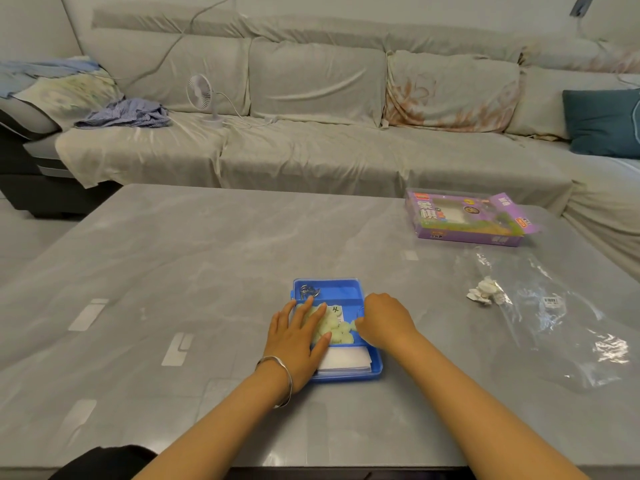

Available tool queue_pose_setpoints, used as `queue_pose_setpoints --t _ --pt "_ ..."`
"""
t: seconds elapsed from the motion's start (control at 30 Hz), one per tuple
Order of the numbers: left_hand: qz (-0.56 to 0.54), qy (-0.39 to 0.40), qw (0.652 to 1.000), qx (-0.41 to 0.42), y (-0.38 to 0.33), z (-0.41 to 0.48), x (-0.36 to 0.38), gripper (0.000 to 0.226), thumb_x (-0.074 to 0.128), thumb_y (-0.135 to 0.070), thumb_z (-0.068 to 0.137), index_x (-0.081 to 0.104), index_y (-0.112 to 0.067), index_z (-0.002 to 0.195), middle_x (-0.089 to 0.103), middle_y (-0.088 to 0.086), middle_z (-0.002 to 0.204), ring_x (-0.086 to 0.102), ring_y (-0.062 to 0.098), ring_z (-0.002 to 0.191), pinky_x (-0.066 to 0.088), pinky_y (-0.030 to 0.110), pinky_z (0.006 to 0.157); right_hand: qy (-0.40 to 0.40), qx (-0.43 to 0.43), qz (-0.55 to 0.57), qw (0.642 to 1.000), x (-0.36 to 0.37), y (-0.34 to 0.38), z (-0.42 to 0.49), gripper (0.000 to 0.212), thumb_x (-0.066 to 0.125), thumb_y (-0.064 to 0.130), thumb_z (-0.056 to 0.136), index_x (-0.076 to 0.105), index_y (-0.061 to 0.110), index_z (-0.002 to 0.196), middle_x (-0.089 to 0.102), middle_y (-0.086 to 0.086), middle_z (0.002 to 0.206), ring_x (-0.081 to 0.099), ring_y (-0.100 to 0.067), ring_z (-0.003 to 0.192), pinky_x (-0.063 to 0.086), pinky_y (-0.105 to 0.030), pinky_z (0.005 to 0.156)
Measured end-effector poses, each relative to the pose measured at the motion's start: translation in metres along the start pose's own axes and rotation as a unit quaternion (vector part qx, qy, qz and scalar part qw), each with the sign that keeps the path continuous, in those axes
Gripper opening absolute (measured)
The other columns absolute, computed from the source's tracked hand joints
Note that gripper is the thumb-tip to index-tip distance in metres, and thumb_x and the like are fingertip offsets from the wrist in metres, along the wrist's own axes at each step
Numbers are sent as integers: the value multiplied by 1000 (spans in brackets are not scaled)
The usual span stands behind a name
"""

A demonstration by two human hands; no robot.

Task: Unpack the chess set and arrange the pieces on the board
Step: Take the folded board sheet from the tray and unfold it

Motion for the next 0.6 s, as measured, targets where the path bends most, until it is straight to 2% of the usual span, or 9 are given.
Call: queue_pose_setpoints --t 0.07,0.13,0.2,0.3,0.37,0.47,0.53,0.6 --pt "1 3 1000 2 1 1 2 65 5 -61 87 4 -35 146 -5 -11 156 -9 18 142 -1 33 117 20 1 35 999 3 -8 3 17 46 16 89 48 10 74 49 -2 72 46 -16 61 37 -24 54" --pt "-15 1 1000 4 1 1 3 87 -13 -74 70 4 -35 146 -5 -12 155 -10 18 142 -1 33 116 64 18 155 986 12 -23 4 19 42 17 93 56 9 103 59 -6 88 60 -21 76 50 -31 66" --pt "-31 4 1000 2 3 0 4 107 -22 -83 54 4 -36 146 -5 -12 155 -10 17 142 1 33 116 123 34 302 945 23 -34 -1 22 39 15 96 53 7 112 63 -9 86 63 -19 68 55 -30 59" --pt "-53 3 999 -2 3 -1 1 117 -26 -86 46 8 -37 146 -3 -14 155 -8 15 142 5 33 116 159 42 421 892 27 -42 -10 22 45 19 98 54 5 112 65 -10 78 62 -13 58 53 -24 52" --pt "-52 15 998 -11 -1 -2 -4 117 -15 -90 47 11 -34 146 -1 -11 156 -6 17 143 7 34 116 175 64 480 857 33 -45 -16 19 50 19 96 56 3 106 66 -10 76 64 -12 57 53 -21 53" --pt "-22 45 996 -67 -7 -9 -5 113 12 -92 55 7 -28 147 -9 0 156 -11 29 143 3 43 115 251 76 524 810 54 -30 -35 11 54 16 94 57 6 94 69 -6 75 67 -9 61 53 -16 53" --pt "32 83 991 -101 -8 -16 4 116 27 -92 59 -8 -26 147 -21 7 154 -19 39 139 -5 53 111 282 65 521 803 63 -19 -45 10 55 16 94 58 7 92 71 -4 73 68 -9 62 53 -16 54" --pt "69 100 986 -112 -7 -19 9 120 33 -90 60 -18 -24 146 -27 12 151 -23 43 136 -7 59 109 284 57 525 800 64 -15 -48 9 56 17 93 58 8 94 71 -4 74 68 -10 64 53 -16 54"
Point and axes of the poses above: each hand's wrist, its own z-axis towards the middle knuckle, its own x-axis out of the palm, y = z × x, the point moved 10 cm from there along z, towards the middle knuckle
